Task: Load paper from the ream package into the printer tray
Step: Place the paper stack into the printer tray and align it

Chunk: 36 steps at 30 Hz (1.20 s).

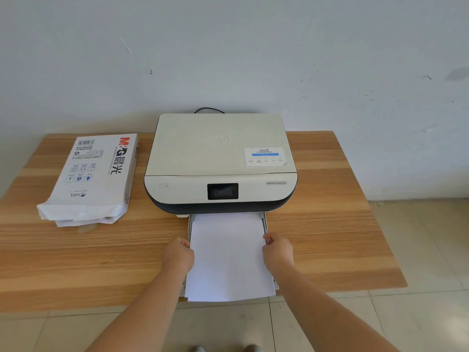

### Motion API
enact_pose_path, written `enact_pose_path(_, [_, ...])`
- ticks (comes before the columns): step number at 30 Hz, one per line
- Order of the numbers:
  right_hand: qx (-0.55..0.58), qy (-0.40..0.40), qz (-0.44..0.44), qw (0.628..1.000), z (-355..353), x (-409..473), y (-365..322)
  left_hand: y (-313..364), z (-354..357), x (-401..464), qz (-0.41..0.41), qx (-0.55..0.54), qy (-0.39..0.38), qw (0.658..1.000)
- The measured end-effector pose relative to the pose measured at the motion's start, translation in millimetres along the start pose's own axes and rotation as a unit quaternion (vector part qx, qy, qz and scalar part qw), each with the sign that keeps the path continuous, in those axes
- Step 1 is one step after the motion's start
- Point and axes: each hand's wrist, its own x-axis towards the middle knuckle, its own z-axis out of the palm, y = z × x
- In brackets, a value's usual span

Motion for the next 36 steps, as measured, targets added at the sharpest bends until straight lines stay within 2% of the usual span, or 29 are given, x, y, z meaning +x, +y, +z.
enact_pose_path(11, [-0.037,-0.017,-0.055,0.998,-7,9,-4,2,-1,-2,0.089,-0.042,-0.021,0.995])
enact_pose_path(14, [-0.089,-0.032,-0.092,0.991,-10,8,-2,0,-4,-3,0.122,-0.007,-0.023,0.992])
enact_pose_path(16, [-0.115,-0.038,-0.121,0.985,-12,7,0,-5,-6,-3,0.179,0.061,-0.015,0.982])
enact_pose_path(18, [-0.153,-0.049,-0.164,0.973,-16,4,3,-11,-10,-3,0.274,0.15,-0.03,0.95])
enact_pose_path(20, [-0.226,-0.082,-0.229,0.943,-21,-1,5,-17,-14,-4,0.367,0.253,-0.078,0.892])
enact_pose_path(22, [-0.321,-0.133,-0.294,0.89,-24,-7,6,-21,-16,-8,0.411,0.339,-0.13,0.836])
enact_pose_path(24, [-0.387,-0.168,-0.336,0.842,-23,-13,8,-23,-15,-12,0.425,0.385,-0.159,0.804])
enact_pose_path(32, [-0.47,-0.171,-0.424,0.755,-6,-22,22,-24,3,-21,0.451,0.478,-0.17,0.734])
enact_pose_path(34, [-0.476,-0.167,-0.431,0.748,-4,-22,23,-25,5,-21,0.456,0.485,-0.166,0.727])
enact_pose_path(36, [-0.456,-0.166,-0.428,0.763,-3,-22,24,-25,6,-20,0.456,0.482,-0.164,0.73])
